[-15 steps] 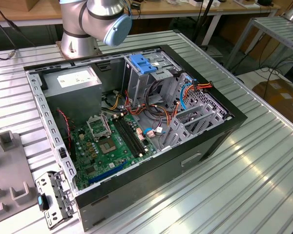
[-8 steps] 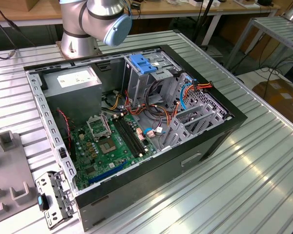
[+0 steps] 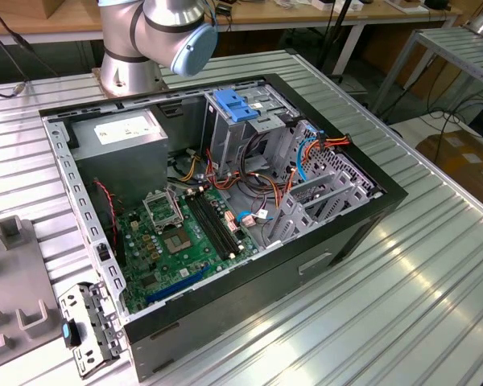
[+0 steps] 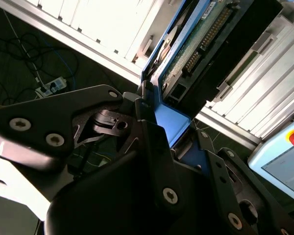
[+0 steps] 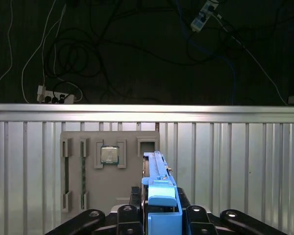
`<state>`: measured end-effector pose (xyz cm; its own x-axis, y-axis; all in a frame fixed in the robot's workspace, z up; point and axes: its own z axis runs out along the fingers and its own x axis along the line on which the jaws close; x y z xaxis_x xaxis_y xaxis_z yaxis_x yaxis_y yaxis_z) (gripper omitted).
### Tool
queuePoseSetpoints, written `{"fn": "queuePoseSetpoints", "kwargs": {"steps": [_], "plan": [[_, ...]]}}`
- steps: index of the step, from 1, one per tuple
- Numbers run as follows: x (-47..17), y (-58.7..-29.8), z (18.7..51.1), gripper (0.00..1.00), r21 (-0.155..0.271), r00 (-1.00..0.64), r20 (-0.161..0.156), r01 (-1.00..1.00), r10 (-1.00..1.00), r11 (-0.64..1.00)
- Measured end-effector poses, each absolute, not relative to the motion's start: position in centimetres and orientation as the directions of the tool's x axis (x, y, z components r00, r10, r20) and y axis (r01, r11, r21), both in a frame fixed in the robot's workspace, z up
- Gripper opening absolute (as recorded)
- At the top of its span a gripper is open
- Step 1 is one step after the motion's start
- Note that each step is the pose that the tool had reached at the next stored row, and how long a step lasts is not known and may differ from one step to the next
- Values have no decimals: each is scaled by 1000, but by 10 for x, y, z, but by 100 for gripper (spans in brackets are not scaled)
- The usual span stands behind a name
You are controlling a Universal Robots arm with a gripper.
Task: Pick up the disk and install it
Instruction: 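Pick up the disk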
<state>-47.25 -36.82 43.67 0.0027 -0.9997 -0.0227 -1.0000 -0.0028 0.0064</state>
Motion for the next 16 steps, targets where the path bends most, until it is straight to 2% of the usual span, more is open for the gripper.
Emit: {"fn": "queuePoseSetpoints", "kwargs": {"steps": [16], "plan": [[-472,-368,450,37,6,3,-23,-1000,-1000,-3]]}}
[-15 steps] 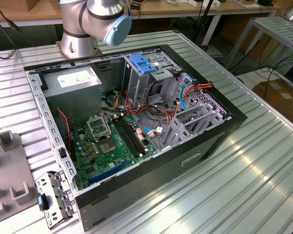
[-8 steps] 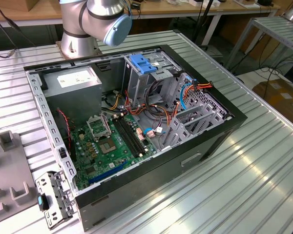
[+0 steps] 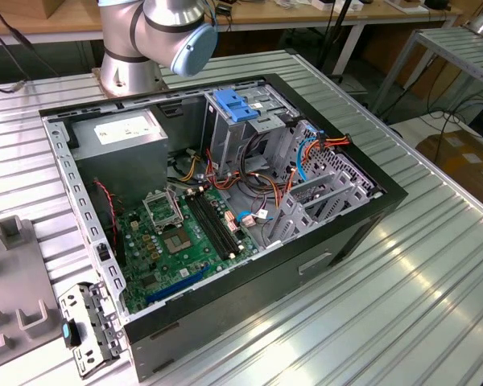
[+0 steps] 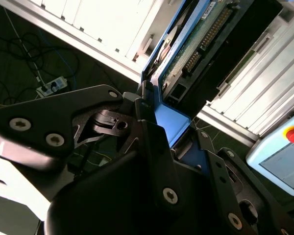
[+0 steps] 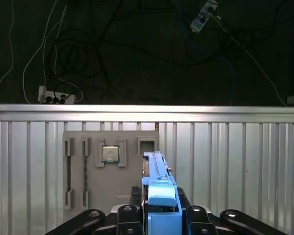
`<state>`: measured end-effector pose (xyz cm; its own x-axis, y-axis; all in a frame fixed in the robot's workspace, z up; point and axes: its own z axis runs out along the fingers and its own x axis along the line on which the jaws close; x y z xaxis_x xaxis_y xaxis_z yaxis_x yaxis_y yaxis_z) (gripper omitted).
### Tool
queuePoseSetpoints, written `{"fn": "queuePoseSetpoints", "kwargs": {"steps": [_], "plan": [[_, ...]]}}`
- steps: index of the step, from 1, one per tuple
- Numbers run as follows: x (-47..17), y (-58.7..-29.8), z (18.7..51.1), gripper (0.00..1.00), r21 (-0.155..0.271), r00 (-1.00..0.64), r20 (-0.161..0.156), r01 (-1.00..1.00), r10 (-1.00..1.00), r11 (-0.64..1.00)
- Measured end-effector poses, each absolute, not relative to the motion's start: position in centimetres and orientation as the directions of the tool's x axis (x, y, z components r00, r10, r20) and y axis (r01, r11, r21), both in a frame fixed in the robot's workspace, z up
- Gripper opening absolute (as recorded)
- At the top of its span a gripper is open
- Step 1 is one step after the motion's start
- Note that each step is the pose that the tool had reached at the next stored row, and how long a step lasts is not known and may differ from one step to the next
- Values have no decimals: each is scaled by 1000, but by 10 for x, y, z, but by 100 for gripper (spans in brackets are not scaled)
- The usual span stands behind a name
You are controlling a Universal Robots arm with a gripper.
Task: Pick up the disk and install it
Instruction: 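Pick up the disk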
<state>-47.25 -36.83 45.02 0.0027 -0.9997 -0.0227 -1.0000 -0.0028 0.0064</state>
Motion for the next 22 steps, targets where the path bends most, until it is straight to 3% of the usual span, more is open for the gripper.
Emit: {"fn": "queuePoseSetpoints", "kwargs": {"steps": [22], "plan": [[-472,-368,483,37,7,3,-23,-1000,-1000,-3]]}}
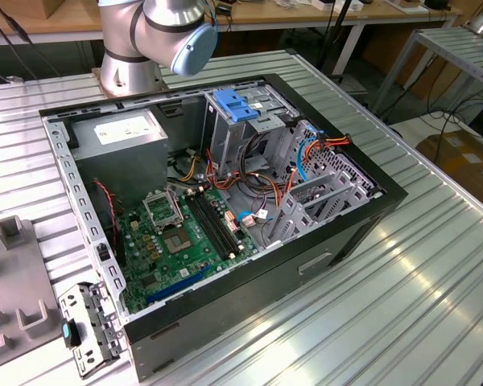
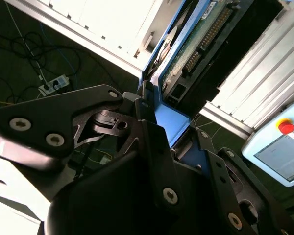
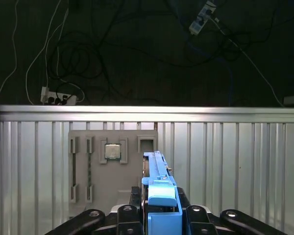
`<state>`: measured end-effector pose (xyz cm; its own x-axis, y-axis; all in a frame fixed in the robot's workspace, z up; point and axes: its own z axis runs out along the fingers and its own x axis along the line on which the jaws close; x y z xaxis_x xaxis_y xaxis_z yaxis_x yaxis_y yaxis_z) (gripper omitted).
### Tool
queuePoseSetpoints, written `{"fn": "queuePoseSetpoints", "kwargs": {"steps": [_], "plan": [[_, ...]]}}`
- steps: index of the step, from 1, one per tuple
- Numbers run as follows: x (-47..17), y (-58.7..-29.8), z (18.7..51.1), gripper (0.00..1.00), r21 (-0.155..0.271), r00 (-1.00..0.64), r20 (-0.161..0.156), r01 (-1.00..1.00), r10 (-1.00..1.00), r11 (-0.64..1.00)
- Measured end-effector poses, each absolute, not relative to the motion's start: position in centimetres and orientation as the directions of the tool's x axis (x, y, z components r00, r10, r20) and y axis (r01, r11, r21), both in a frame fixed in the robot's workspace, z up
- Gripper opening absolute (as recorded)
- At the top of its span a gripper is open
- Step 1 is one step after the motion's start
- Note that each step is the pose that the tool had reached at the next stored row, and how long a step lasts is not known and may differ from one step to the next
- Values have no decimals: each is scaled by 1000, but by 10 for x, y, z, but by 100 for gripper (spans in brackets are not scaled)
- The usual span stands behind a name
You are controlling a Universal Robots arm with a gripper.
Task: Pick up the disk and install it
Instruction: 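Pick up the disk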
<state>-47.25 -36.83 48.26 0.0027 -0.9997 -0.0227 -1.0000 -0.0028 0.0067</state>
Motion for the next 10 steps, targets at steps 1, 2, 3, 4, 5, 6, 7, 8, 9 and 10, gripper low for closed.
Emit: {"fn": "queuePoseSetpoints", "kwargs": {"steps": [1,2,3,4,5,6,7,8,9,10], "plan": [[-472,-368,484,37,7,3,-23,-1000,-1000,-3],[-472,-368,486,37,7,3,-23,-1000,-1000,-3],[-472,-368,487,37,7,3,-23,-1000,-1000,-3],[-472,-368,489,37,7,3,-23,-1000,-1000,-3],[-472,-368,491,37,7,3,-23,-1000,-1000,-3],[-472,-368,493,37,7,3,-23,-1000,-1000,-3],[-472,-368,494,37,7,3,-23,-1000,-1000,-3],[-472,-368,495,37,7,3,-23,-1000,-1000,-3],[-472,-368,498,37,7,3,-23,-1000,-1000,-3],[-472,-368,500,37,7,3,-23,-1000,-1000,-3]]}}
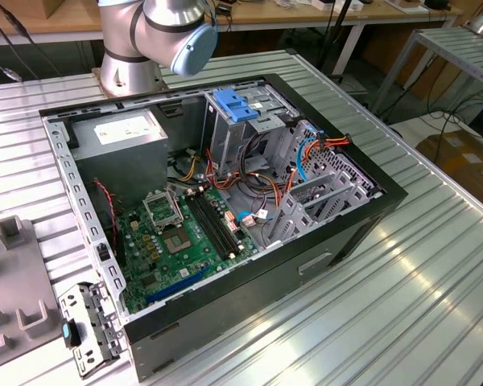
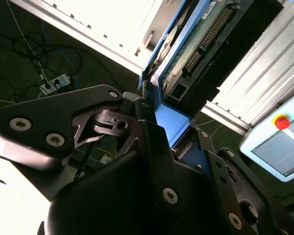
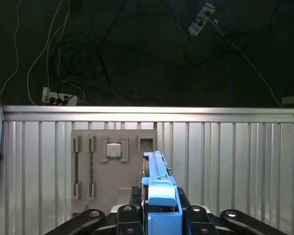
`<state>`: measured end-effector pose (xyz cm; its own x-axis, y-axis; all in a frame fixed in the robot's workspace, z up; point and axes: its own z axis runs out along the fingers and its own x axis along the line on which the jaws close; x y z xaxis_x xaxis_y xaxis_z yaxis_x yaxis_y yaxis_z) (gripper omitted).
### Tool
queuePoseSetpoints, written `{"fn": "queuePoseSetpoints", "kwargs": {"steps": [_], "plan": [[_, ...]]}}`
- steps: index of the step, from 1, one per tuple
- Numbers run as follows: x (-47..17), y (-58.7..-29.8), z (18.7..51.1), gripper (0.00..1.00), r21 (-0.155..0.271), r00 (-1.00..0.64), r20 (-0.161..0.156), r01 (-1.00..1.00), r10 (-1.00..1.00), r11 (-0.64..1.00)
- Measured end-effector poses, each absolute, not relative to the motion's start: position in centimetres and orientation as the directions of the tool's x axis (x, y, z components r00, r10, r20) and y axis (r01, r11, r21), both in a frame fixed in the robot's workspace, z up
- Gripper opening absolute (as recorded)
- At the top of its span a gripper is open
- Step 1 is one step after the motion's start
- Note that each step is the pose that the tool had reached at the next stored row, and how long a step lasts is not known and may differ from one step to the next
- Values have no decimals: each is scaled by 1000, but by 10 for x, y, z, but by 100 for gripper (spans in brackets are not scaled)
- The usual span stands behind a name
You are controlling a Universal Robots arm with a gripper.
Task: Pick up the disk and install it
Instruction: 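Pick up the disk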
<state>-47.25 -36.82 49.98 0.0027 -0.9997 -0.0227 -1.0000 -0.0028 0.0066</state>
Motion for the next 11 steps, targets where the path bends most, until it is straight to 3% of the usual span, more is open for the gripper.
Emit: {"fn": "queuePoseSetpoints", "kwargs": {"steps": [11], "plan": [[-472,-368,516,37,7,3,-23,-1000,-1000,-3]]}}
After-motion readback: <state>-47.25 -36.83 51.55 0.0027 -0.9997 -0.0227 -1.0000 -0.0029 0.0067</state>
